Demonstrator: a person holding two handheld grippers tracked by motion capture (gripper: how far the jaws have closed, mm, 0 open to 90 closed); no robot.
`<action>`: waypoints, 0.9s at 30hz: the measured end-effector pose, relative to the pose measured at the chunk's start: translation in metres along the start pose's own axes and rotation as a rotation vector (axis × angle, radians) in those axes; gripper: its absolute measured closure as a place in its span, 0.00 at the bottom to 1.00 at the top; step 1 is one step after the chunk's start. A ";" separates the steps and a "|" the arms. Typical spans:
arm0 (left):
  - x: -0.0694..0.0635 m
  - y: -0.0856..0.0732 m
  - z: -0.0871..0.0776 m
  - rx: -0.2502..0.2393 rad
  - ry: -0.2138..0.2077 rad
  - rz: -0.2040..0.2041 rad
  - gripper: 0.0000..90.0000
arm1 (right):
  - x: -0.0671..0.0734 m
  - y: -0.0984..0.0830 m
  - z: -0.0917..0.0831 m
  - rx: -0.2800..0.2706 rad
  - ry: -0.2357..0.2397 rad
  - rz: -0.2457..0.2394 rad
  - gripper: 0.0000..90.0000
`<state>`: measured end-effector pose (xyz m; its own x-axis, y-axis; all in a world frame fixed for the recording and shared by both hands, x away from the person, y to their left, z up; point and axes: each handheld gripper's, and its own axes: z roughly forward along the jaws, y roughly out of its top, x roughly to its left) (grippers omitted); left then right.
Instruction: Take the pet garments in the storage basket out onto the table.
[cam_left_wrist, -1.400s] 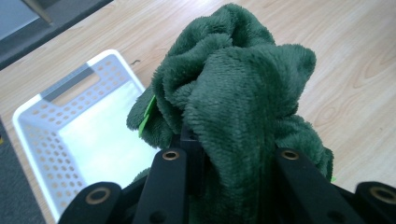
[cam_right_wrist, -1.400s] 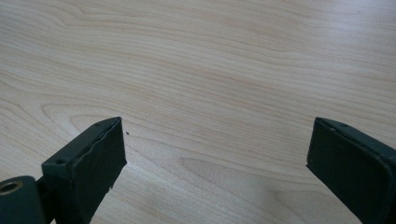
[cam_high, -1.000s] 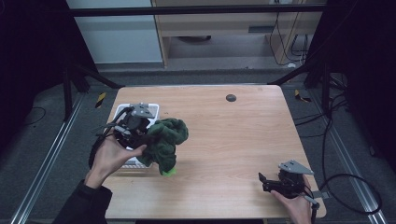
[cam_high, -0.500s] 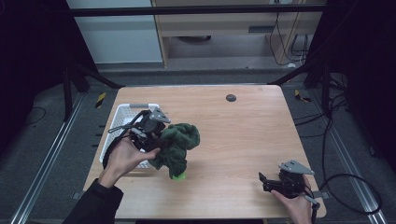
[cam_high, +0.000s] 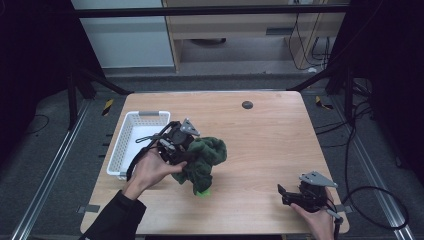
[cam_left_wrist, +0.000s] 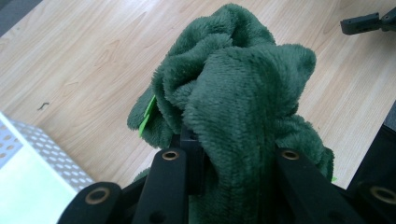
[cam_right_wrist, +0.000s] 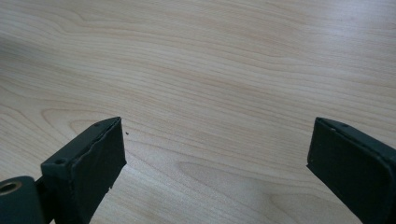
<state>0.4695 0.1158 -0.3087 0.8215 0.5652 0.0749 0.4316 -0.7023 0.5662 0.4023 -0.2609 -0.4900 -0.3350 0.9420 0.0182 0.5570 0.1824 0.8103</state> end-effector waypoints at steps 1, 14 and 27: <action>-0.001 0.000 0.002 0.002 -0.001 0.003 0.82 | 0.000 0.000 0.000 0.000 -0.001 -0.002 0.05; -0.010 0.002 0.038 0.046 -0.030 0.015 0.82 | 0.000 0.000 0.000 -0.002 -0.001 -0.003 0.05; -0.013 -0.001 0.067 0.065 -0.042 0.000 0.82 | 0.000 0.000 0.000 -0.002 -0.001 -0.004 0.05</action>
<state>0.4831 0.0805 -0.3652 0.8357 0.5477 0.0394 0.4540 -0.7295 0.5117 0.4026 -0.2613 -0.4898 -0.3363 0.9416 0.0148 0.5541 0.1851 0.8116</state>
